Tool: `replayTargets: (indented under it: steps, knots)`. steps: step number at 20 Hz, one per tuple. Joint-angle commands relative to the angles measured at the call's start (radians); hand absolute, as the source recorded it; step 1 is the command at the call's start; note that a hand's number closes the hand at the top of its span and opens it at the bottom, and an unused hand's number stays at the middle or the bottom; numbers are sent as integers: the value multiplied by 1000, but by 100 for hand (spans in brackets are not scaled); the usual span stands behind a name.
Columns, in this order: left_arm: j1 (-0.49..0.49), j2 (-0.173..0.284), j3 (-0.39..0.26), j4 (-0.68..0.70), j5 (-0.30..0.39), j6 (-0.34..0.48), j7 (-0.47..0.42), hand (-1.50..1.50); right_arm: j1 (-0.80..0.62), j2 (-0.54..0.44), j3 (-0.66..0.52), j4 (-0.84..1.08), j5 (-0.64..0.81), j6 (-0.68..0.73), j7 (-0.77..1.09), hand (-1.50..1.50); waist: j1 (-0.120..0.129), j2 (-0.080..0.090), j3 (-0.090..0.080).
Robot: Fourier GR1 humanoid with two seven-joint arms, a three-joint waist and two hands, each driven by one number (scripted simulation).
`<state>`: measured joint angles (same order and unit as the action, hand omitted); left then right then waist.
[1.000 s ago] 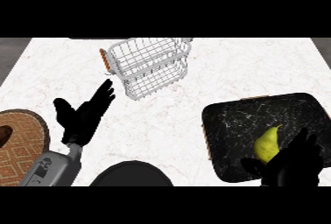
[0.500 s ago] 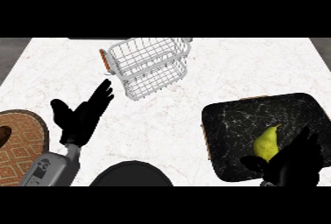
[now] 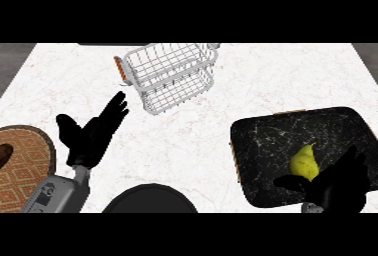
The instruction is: Pick the pear from the tray and place it in the tiered basket
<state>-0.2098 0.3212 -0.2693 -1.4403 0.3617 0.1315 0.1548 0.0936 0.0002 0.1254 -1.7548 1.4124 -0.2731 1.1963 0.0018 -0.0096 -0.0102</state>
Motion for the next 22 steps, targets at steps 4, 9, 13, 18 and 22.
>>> replayTargets:
  steps: [4,9,13,18,22]
  knots:
    - [-16,-17,17,22,-2,-32,-1,0,-57,0,-47,187,-24,-119,119,-150,2,13,11]
    - [38,-8,23,-54,-24,-26,30,0,-95,-4,-107,211,-130,-153,-77,150,5,10,11]
    - [35,13,68,-26,-9,-75,18,0,-38,-1,-30,227,-74,-193,-56,150,2,10,11]
    - [39,-75,11,3,-85,-20,-35,0,-116,0,-106,291,-39,-202,-99,150,2,11,11]
    - [1,-60,35,19,-56,-44,-2,0,-154,-53,53,238,-135,-9,-286,150,13,16,10]
